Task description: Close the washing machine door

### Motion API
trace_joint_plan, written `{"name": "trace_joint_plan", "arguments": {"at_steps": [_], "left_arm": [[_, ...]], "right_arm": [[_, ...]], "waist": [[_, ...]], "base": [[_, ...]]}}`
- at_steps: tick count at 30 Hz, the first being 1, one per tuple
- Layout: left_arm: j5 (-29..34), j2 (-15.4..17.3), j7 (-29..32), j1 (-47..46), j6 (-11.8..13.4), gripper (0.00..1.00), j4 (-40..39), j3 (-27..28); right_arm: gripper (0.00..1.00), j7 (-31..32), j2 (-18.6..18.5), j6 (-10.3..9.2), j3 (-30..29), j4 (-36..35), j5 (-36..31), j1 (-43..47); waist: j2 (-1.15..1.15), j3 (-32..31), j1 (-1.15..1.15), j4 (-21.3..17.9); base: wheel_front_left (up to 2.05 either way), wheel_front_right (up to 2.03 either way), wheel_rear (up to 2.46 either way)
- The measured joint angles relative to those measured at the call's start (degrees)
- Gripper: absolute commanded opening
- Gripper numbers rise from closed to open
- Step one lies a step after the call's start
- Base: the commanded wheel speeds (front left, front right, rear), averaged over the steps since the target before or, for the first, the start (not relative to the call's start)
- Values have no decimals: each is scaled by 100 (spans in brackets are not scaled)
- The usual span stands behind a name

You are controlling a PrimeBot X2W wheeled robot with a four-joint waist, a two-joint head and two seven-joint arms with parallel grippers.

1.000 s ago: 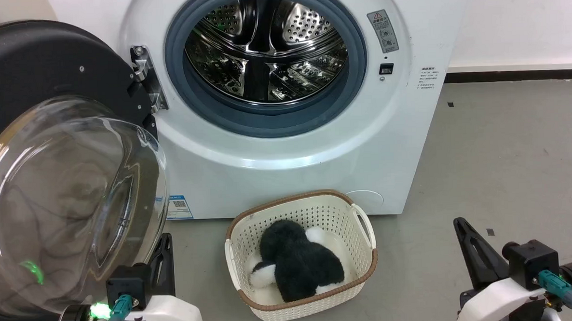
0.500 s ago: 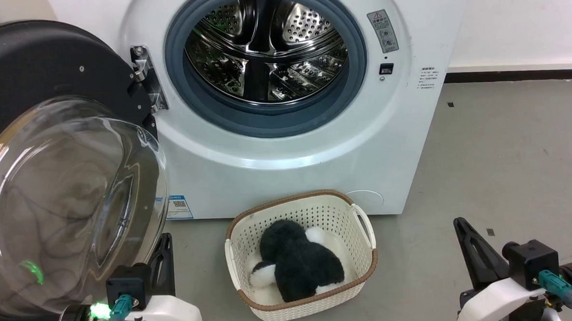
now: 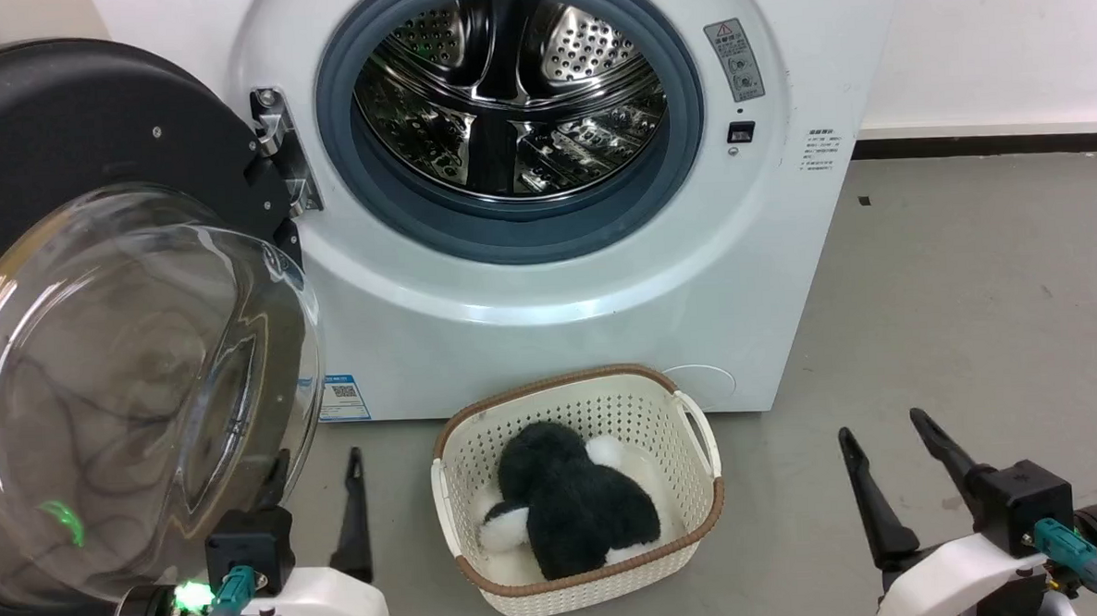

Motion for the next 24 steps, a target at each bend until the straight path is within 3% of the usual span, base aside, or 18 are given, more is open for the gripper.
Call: {"name": "trace_joint_plan", "arguments": {"at_steps": [24], "left_arm": [[-44, 1, -263, 4, 137, 100, 98, -98]], "right_arm": [[100, -261, 0, 0, 19, 47, 191, 12]], "waist": [[0, -52, 0, 296]], "base": [[0, 0, 0]]}}
